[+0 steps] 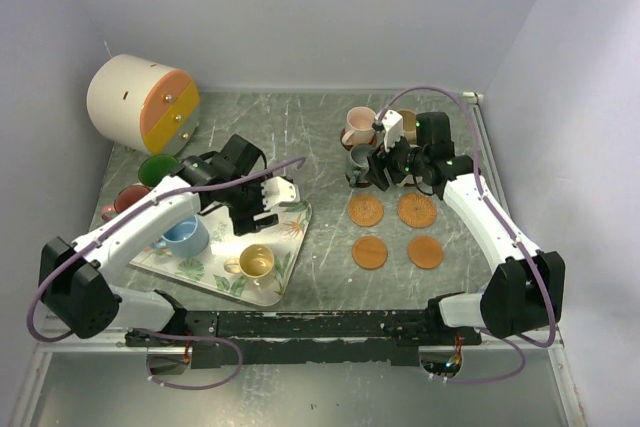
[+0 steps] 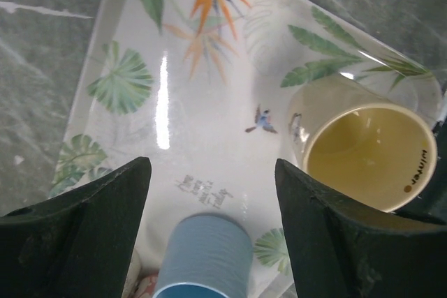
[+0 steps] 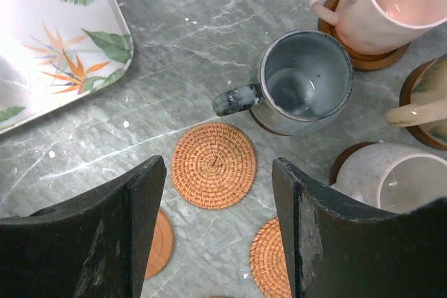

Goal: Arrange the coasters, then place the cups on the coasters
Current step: Pick up the cup from the tray.

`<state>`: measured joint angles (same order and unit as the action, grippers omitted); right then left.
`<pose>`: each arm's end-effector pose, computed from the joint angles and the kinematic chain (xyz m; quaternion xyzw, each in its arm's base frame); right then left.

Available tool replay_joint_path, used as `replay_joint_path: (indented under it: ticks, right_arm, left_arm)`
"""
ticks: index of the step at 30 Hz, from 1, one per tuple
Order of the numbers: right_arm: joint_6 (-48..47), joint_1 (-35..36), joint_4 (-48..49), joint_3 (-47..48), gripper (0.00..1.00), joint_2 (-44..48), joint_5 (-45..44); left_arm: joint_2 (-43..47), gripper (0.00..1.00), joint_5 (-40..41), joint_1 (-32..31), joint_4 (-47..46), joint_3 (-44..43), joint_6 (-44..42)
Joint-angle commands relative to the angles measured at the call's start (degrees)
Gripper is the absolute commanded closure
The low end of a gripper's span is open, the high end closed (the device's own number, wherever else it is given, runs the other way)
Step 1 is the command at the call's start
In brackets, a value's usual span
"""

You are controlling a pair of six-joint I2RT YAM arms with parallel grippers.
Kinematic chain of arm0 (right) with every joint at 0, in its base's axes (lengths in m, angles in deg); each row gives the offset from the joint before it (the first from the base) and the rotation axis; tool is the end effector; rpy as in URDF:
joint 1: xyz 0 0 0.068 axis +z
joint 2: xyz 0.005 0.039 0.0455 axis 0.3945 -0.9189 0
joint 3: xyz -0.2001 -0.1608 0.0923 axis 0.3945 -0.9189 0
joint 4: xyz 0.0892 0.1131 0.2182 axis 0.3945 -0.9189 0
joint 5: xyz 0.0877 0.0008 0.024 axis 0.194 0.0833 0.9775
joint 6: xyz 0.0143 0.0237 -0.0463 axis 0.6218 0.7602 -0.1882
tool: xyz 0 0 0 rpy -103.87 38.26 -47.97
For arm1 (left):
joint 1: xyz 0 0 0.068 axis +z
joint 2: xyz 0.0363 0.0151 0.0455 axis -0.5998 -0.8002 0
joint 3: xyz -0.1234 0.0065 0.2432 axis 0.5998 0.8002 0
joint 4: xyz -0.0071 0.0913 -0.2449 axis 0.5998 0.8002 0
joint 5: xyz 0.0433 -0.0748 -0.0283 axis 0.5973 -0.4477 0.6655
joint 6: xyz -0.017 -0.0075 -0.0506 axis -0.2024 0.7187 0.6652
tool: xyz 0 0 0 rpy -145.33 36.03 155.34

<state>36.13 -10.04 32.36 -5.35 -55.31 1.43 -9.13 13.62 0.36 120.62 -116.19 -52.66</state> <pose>0.2761 0.0820 0.2976 -0.3525 0.8132 0.1968 0.4191 0.2044 -0.1616 0.2882 0.6289 0.7303 -0.1020 0.2463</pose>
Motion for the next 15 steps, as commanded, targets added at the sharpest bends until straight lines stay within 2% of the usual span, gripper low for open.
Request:
replay_joint_path:
  ticks: [1,5,15]
  right_arm:
    - [0.17,-0.11,2.12,-0.41,0.37,1.51,-0.59]
    - [0.12,-0.19,2.08,-0.50,0.37,1.83,-0.61]
    - [0.69,-2.00,2.21,-0.30,0.37,1.90,-0.07]
  left_arm:
    - [-2.42,0.18,-5.05,-1.16,5.58,-3.03,-0.98]
    - [-1.50,0.19,-8.24,-1.91,8.45,-3.23,-1.44]
    - [-0.64,0.24,-7.94,-5.64,6.26,2.37,-1.26]
